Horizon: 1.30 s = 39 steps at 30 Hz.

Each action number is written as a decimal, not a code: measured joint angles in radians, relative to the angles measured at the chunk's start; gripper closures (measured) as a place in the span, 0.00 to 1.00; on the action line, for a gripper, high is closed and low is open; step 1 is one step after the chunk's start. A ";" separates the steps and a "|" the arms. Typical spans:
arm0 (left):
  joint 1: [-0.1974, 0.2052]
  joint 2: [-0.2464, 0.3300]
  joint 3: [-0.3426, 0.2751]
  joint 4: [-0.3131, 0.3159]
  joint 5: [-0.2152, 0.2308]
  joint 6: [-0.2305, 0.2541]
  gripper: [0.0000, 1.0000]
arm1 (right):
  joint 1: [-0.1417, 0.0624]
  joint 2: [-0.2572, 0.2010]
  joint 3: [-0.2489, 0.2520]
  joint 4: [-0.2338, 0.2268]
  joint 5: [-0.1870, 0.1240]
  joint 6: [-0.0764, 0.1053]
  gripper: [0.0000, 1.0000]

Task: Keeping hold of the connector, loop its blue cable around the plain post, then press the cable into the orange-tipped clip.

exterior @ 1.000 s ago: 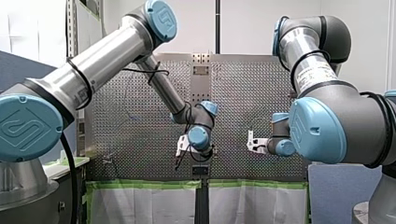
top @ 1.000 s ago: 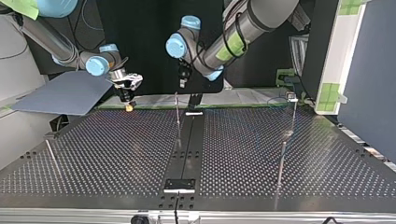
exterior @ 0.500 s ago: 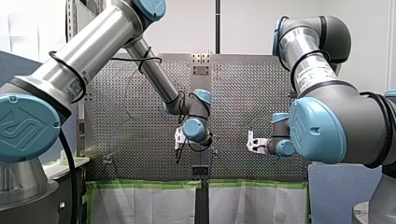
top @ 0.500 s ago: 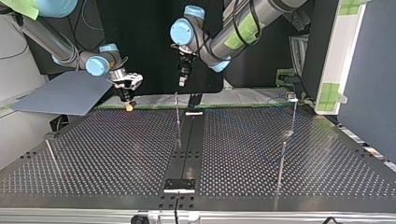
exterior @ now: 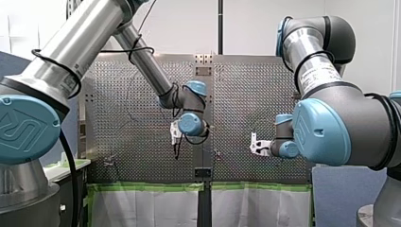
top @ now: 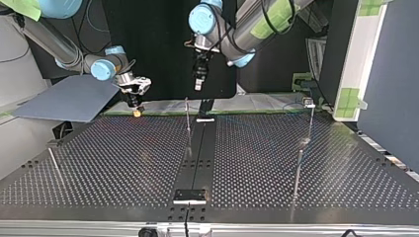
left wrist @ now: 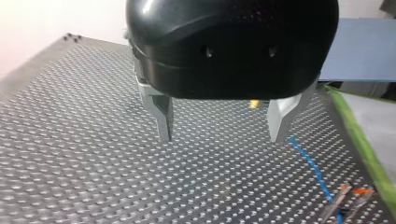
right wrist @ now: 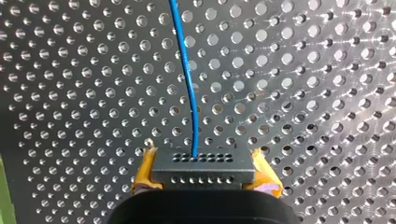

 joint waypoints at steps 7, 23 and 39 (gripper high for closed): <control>-0.001 0.075 -0.075 0.068 -0.023 0.001 0.00 | -0.002 0.000 0.000 0.001 0.002 0.001 0.00; -0.001 0.131 -0.131 0.080 -0.030 0.001 0.00 | -0.005 0.000 0.000 0.003 -0.005 0.000 0.00; -0.001 0.131 -0.131 0.080 -0.030 0.001 0.00 | -0.005 0.000 0.000 0.003 -0.005 0.000 0.00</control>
